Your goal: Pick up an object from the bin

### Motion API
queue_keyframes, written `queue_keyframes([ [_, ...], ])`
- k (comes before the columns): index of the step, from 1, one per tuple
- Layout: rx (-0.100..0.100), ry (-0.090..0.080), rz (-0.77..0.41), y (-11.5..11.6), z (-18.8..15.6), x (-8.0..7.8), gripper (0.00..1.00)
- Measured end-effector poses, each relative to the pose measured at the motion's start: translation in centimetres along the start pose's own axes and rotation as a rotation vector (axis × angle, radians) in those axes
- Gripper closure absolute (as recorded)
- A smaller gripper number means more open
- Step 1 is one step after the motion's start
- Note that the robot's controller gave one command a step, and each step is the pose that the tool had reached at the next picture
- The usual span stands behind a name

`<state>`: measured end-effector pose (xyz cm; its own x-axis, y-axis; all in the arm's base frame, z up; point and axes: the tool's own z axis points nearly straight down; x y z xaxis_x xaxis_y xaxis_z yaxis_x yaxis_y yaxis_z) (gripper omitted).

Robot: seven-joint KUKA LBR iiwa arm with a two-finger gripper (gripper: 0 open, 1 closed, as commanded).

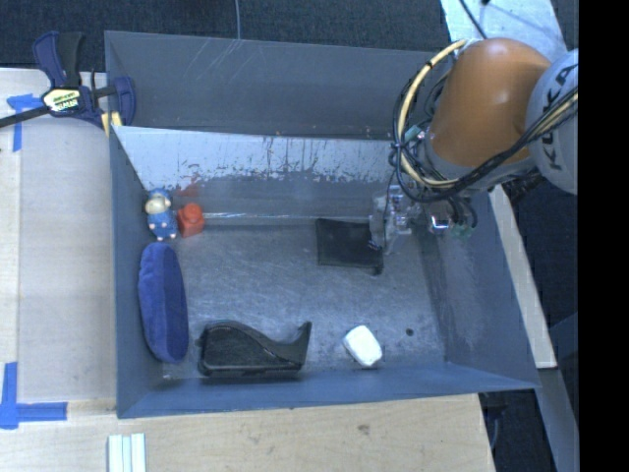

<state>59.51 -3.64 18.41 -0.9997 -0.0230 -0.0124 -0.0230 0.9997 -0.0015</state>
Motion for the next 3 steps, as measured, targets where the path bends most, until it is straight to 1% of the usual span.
queue_keyframes([
  [1,0.0,0.004,0.052,-0.5,-3.7,2.6,1.0],
  [2,-0.001,0.007,0.05,-0.5,-3.5,2.6,0.0],
  [3,-0.001,0.017,0.064,1.2,9.6,-1.3,0.0],
])
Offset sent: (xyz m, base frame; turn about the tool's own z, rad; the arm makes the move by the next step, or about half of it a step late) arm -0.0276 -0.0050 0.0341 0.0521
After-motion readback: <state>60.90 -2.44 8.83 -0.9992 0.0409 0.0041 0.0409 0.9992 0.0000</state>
